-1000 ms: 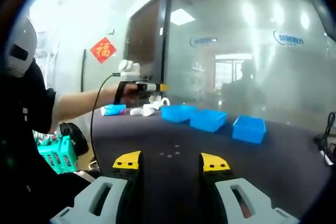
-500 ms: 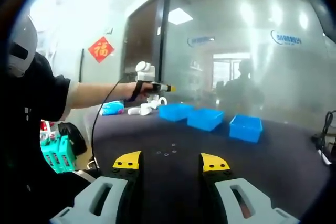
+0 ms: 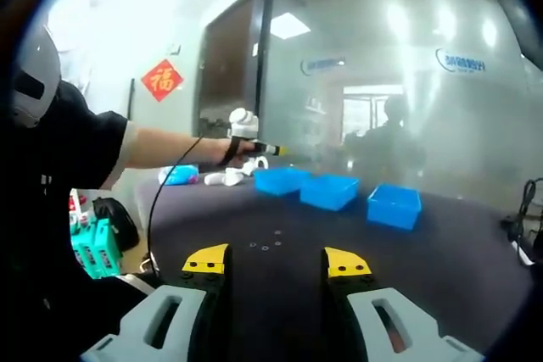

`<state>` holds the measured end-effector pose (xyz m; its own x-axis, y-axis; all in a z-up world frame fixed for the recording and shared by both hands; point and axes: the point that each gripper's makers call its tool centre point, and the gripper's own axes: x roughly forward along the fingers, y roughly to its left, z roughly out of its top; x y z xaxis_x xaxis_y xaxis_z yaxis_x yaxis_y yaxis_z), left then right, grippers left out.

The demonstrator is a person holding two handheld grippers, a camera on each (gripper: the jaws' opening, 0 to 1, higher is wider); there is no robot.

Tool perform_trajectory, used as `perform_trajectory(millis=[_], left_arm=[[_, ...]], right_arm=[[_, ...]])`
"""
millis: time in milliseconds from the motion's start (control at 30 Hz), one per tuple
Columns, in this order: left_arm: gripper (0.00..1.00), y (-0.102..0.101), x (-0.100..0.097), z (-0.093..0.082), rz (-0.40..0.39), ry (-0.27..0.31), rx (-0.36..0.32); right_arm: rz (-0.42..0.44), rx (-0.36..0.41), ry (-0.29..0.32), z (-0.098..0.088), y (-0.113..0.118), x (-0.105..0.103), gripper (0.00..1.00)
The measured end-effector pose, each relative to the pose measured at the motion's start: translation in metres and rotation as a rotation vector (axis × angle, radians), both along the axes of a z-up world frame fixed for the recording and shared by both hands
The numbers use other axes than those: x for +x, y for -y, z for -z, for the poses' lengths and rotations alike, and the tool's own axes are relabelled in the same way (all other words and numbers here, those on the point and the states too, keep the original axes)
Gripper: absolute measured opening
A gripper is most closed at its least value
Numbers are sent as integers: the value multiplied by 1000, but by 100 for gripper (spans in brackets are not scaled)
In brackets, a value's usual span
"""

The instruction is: Sort the screws, nuts, and washers into the corresponding bins

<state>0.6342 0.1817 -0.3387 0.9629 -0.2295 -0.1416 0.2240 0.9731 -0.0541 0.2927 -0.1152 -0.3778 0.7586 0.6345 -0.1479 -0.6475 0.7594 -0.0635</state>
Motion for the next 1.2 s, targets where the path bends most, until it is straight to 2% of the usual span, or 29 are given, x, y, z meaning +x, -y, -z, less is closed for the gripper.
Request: perform_trajectory(millis=[100,200,233,400,533,633,733,800,867,967,1033,1067,1100,1200], left_arm=[[8,2,0,2,12,-6,17],[23,3,-2,3,23,-11,47],[26,3,-3,4,29,-14,59],[33,3,-12,-2,47,-1,41],[36,5,-28,-8,77,9,34],[37,15,-62,-17,107,44,28],[39,26,-101,-27,147,77,-16],[40,23,-109,-31,162,84,-14],[40,32,-135,-36,184,106,-9],[40,30,-164,-39,190,115,22],[41,33,-186,-43,226,149,-6],[42,32,-200,-42,232,151,-5],[42,32,-209,-42,236,160,-22],[42,32,-234,-35,251,160,-8]], right_arm=[[0,-7,0,1,1,0,37],[-7,-5,6,-2,-1,-1,37],[-8,-6,7,-2,-1,-1,37],[-9,-4,12,-4,-1,-1,37],[-11,-4,18,-6,-2,-2,37],[-8,-5,21,-7,-2,-3,38],[-5,-2,28,-10,-2,-3,38],[1,3,33,-12,-1,-2,38],[4,8,39,-14,-1,-1,38],[18,18,52,-20,1,2,38],[25,27,60,-23,2,3,38],[28,31,62,-24,2,3,38],[31,32,65,-25,3,4,38],[44,46,74,-29,5,5,38]])
